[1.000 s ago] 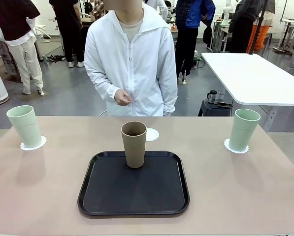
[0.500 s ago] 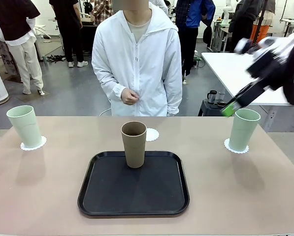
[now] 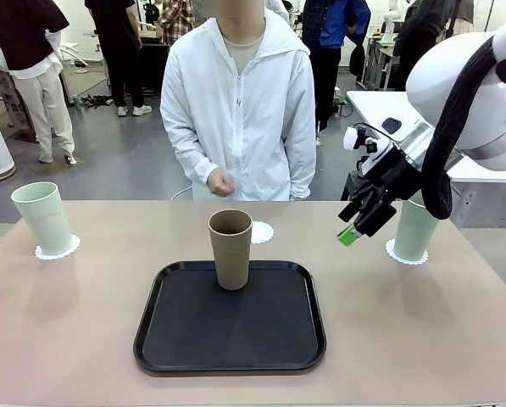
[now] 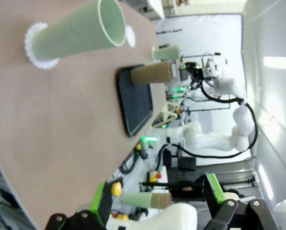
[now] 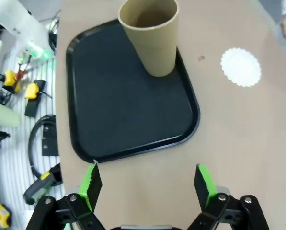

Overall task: Place coasters on the table and set cups on them.
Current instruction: Take one Reusable plastic cup from the Flat Tray and place it on a coaster set by the human.

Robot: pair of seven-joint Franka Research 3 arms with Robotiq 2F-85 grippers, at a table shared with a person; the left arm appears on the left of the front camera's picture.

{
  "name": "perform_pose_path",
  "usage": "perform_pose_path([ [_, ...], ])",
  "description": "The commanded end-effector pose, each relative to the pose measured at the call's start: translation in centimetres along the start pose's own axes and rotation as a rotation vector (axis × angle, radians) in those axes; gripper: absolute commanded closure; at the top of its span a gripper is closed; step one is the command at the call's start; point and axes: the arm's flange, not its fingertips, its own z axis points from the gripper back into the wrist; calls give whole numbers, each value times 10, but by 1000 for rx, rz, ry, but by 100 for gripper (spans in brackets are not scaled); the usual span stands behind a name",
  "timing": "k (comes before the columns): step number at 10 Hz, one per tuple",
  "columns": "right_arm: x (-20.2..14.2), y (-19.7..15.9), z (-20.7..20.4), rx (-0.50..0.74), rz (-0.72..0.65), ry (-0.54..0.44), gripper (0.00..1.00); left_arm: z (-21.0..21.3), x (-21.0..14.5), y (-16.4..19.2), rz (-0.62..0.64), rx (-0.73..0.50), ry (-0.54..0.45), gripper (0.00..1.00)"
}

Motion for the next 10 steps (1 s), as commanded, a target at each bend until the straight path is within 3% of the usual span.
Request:
perform_pose_path([
  [1,-7,-9,-6,31,9,-50,0,1,-1,-2,5,5,0,0],
  [2,0,0,0,0,0,0,0,1,-1,-2,5,5,0,0],
  [10,-2,-3,1,1,13,-12,0,1,-1,-2,5,5,0,0],
])
